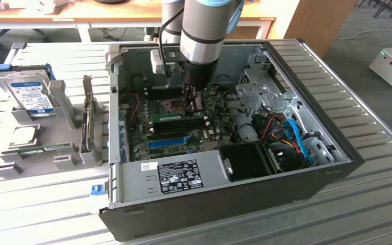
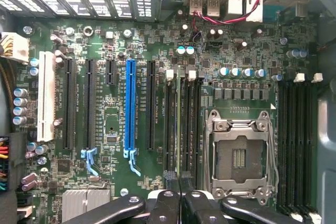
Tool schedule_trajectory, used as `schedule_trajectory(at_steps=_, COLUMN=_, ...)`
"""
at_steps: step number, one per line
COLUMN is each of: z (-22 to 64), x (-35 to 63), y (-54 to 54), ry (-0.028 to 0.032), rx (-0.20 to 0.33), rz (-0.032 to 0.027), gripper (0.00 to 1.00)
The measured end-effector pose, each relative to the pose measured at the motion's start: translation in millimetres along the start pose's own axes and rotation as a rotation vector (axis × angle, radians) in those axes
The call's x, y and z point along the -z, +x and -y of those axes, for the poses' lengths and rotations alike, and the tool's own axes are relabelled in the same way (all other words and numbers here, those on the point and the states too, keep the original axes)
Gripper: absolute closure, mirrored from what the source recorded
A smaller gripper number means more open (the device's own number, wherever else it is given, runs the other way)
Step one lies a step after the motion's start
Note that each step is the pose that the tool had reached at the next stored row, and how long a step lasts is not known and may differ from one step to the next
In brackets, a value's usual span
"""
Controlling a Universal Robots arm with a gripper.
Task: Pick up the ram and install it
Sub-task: 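Insert the ram into the slot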
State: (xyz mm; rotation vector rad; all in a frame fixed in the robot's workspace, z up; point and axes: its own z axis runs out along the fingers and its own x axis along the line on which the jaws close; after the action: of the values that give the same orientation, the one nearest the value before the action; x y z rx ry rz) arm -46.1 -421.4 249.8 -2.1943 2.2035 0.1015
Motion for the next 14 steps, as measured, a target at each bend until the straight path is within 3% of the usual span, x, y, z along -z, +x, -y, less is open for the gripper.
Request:
schedule_trajectory(at_steps=9, z=0.0, x=0.0, y=0.0, ry=0.0014, rx=0.0, rz=-0.022, gripper=0.88)
schedule_trajectory(at_steps=14, z=0.0, x=-0.1, y=0.0, ry=0.0018, rx=0.0, rz=-0.0252, gripper=0.88)
